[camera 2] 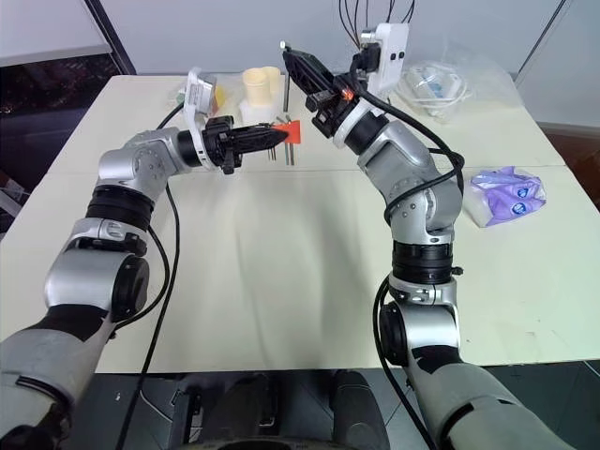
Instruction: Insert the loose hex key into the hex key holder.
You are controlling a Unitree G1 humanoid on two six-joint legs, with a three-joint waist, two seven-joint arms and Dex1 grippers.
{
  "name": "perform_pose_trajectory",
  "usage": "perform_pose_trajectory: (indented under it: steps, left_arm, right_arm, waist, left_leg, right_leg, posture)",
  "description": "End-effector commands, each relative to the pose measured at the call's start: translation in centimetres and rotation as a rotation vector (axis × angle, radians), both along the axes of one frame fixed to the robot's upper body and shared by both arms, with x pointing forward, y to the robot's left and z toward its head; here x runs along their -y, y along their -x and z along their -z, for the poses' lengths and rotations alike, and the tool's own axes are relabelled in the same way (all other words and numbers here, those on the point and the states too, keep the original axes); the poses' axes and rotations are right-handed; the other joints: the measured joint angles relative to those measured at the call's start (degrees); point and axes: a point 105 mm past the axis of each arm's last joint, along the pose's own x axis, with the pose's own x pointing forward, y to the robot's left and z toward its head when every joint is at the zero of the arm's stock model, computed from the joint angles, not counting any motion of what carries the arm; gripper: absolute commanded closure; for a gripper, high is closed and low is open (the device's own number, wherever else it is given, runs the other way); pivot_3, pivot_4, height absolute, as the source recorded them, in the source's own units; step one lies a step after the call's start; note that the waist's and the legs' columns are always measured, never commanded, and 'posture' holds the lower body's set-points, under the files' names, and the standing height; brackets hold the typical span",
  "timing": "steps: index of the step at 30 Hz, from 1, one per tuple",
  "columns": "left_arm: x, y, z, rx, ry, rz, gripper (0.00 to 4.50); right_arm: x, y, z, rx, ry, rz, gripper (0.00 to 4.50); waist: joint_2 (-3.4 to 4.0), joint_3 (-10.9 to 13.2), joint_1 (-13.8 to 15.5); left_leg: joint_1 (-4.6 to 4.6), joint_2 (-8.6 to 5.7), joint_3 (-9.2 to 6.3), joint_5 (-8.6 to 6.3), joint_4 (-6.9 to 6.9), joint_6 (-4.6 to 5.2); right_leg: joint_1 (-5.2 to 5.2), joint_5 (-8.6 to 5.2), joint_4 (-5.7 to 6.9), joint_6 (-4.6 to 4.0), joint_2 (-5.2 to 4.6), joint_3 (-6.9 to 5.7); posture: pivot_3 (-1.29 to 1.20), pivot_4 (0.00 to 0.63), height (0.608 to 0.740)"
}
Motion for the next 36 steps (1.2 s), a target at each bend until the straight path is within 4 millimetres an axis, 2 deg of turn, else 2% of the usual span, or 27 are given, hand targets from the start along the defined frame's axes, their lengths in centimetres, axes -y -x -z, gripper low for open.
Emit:
perform_pose_trajectory:
  steps: [1,12,24,36]
  left_arm:
    - [-0.1,0.7,-2.5,0.083,0.03,0.031,4.5]
    - [-0.4,1.2,-3.0,0.098,0.039,0.032,4.5]
    - [-0.7,1.1,-1.7,0.09,0.003,0.018,4.5]
    - [-0.8,0.7,-1.9,0.103,0.006,-0.008,4.5]
  right_arm:
    - [0.2,0.3,-1.0,0.049,-0.008,0.005,4.48]
    - [0.5,-0.6,-0.4,0.035,-0.007,0.028,4.48]
    - [0.9,-0.6,-0.9,0.048,-0.016,0.048,4.48]
    - [0.5,-0.3,-0.6,0.04,-0.014,0.028,4.48]
  waist:
    - [0.0,0.0,0.0]
    - [0.0,0.0,0.0]
    - [0.0,0.0,0.0]
    - [0.0,0.0,0.0]
  left_leg:
    - [0.0,0.0,0.0,0.0,0.0,0.0]
    - [0.0,0.0,0.0,0.0,0.11,0.0]
    - [0.0,-0.01,-0.01,-0.16,0.59,0.28]
    - [0.0,-0.01,-0.01,-0.16,0.62,0.27]
  right_leg:
    - [0.0,0.0,0.0,0.0,0.0,0.0]
    - [-0.04,0.0,0.21,0.0,0.0,0.01]
    - [-0.1,0.0,0.79,0.0,-0.01,0.03]
    - [-0.1,0.0,0.81,0.0,-0.01,0.04]
  posture:
    - [0.0,0.15,0.74]
    - [0.0,0.15,0.74]
    - [0.0,0.15,0.74]
    - [0.0,0.15,0.74]
